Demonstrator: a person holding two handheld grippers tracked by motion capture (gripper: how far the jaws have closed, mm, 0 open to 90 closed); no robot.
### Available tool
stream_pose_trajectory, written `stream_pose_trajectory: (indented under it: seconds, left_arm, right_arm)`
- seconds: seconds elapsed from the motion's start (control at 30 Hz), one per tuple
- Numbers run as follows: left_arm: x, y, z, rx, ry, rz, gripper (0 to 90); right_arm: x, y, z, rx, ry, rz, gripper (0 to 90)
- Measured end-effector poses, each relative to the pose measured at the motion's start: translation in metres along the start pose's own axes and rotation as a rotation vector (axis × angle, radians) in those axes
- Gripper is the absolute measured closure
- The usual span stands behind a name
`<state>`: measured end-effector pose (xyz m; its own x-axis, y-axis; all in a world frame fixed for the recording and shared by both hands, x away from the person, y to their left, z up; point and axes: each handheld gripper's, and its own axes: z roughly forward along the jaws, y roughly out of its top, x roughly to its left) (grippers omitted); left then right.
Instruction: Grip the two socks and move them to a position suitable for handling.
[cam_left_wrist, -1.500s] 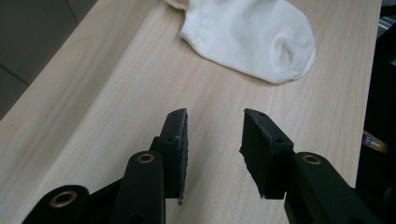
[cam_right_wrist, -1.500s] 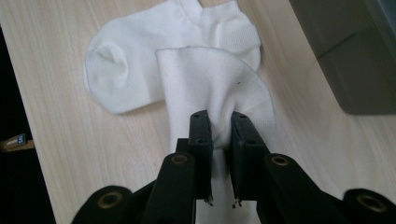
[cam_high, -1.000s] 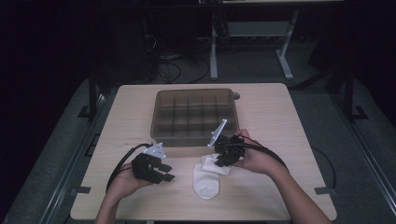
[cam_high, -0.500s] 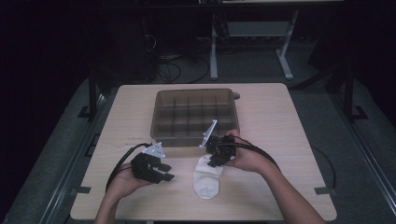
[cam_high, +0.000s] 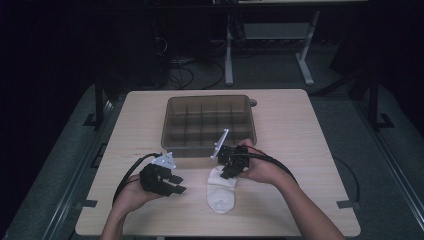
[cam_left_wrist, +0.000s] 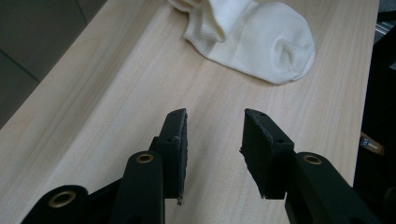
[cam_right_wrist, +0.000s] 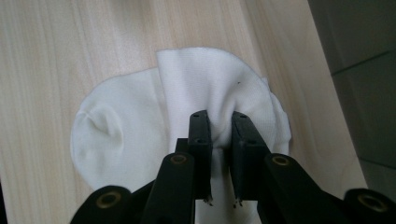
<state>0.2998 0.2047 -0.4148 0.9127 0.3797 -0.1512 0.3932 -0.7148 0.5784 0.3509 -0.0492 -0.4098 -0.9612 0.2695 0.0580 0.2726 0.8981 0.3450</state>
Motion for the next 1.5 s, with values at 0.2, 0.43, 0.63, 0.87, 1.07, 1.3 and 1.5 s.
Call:
stream_pose_trajectory:
  seconds: [0.2, 0.43, 0.63, 0.87, 1.07, 1.3, 1.5]
  left_arm:
    - [0.0, -0.001, -0.001, -0.006, -0.001, -0.006, 60.7]
    - [0.0, -0.002, -0.002, -0.005, -0.003, -0.006, 60.8]
    - [0.0, -0.003, -0.002, -0.005, -0.003, -0.01, 60.8]
    - [0.0, -0.003, -0.002, -0.005, -0.003, -0.009, 60.8]
    - [0.0, -0.002, -0.002, -0.003, -0.002, -0.008, 60.7]
    - [0.0, -0.002, 0.0, 0.002, -0.003, -0.007, 60.7]
    - [0.0, -0.002, 0.0, 0.003, -0.003, -0.011, 60.7]
  right_arm:
    - [-0.001, 0.0, 0.003, 0.009, -0.013, 0.008, 79.6]
    - [-0.002, -0.001, 0.01, 0.028, -0.029, 0.004, 78.0]
    - [-0.003, -0.003, 0.013, 0.026, -0.024, 0.016, 74.9]
    - [-0.002, -0.003, 0.008, 0.011, -0.025, 0.015, 67.3]
    - [-0.001, -0.006, -0.002, -0.016, -0.021, 0.021, 64.2]
    - [-0.008, -0.013, -0.013, -0.046, -0.026, 0.057, 67.4]
    - [-0.018, -0.018, -0.015, -0.053, -0.055, 0.091, 68.9]
